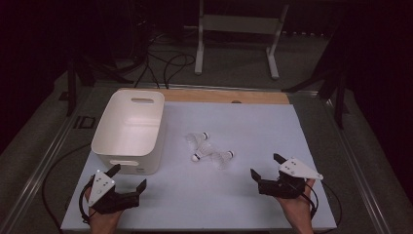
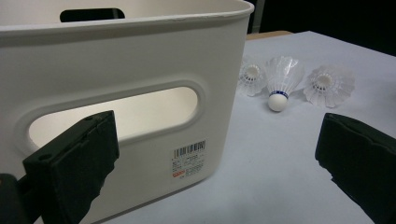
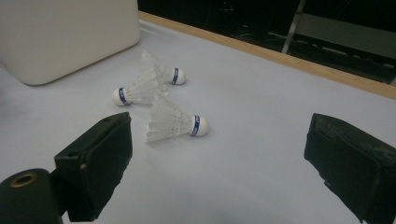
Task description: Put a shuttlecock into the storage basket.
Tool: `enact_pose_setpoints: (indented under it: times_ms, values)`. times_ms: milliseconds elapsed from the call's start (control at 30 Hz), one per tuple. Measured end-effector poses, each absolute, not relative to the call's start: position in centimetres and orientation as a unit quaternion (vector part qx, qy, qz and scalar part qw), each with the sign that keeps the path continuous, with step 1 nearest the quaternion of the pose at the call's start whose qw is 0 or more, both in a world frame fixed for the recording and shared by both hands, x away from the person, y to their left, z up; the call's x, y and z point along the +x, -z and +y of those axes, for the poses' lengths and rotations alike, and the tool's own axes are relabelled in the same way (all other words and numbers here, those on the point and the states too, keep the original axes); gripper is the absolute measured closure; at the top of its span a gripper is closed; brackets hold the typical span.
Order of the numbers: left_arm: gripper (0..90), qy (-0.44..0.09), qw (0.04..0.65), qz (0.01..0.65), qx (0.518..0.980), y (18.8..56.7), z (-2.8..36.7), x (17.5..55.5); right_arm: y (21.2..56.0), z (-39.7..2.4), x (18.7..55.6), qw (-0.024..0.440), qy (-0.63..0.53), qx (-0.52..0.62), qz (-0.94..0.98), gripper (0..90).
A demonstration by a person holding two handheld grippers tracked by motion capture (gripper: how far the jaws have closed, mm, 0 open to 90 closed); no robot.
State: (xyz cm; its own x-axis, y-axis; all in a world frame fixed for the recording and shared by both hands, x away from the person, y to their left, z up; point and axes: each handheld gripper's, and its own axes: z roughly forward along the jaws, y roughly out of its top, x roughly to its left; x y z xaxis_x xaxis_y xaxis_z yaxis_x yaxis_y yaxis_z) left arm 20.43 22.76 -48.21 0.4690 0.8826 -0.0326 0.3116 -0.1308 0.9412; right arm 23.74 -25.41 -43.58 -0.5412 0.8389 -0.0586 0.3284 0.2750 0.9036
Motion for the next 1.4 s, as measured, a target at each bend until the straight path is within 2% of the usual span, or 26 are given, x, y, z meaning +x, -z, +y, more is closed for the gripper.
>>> enact_pose_setpoints:
  times_ms: [1400]
  values:
    - [0.3,-0.286,0.496,0.432,0.697,48.4,22.6,20.5,43.0,-22.0,26.4,0.273,-0.437,0.368,0.774,7.3]
